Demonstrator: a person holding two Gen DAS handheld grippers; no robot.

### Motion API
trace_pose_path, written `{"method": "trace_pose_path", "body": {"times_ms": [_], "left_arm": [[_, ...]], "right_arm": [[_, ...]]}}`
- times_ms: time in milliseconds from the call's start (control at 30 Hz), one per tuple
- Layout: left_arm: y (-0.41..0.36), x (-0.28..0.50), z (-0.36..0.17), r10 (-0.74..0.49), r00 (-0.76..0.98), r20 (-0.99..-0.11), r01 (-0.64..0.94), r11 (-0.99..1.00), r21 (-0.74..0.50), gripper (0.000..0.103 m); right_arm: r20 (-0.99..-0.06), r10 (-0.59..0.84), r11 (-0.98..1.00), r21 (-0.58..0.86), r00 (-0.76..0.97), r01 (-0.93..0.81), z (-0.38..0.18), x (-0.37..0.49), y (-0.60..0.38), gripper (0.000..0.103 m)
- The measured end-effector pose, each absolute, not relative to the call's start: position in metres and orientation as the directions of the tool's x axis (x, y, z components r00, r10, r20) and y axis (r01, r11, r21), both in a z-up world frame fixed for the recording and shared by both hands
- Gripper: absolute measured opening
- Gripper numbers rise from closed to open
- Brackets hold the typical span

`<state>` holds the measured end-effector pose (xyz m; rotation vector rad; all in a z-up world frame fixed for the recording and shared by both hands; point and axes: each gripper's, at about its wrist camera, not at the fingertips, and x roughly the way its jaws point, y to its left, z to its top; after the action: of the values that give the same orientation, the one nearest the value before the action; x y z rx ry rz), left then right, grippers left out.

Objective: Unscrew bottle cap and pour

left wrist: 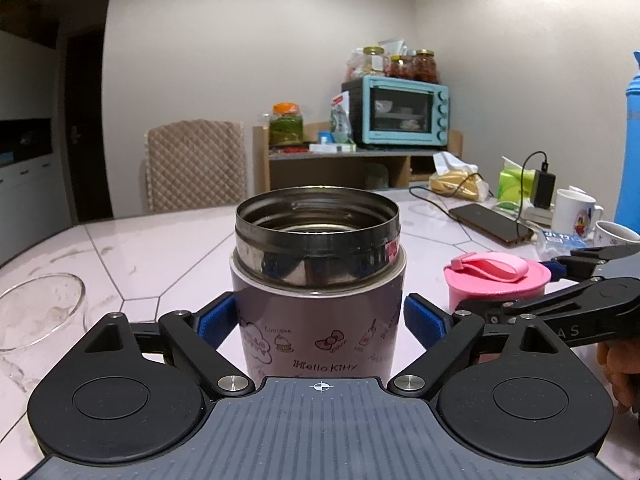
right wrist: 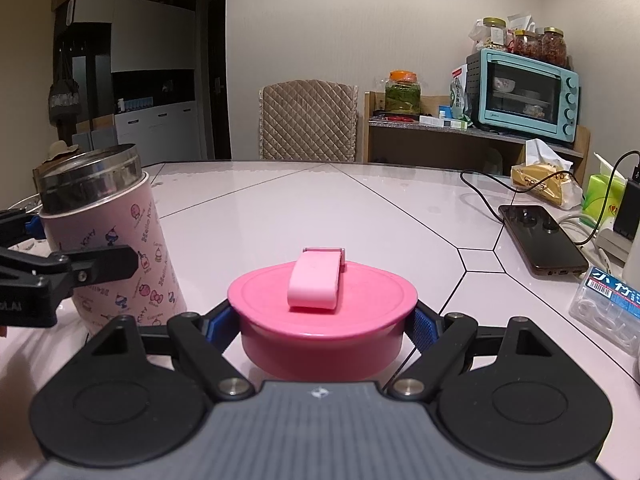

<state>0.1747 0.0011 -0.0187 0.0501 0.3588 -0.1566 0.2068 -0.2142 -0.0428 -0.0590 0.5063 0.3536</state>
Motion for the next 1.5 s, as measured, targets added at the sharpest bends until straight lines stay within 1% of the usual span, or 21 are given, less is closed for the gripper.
{"method": "trace_pose_path", "body": {"times_ms": [1500], "left_arm": [[0.012, 0.164, -0.029, -0.223, 0.887, -0.404, 0.251, 0.968, 0.017, 0.098]], "right_arm": [[-0.566, 0.301, 0.931, 0.001, 0.768, -0.365, -0.047, 0.214, -0.201, 0.086]]}}
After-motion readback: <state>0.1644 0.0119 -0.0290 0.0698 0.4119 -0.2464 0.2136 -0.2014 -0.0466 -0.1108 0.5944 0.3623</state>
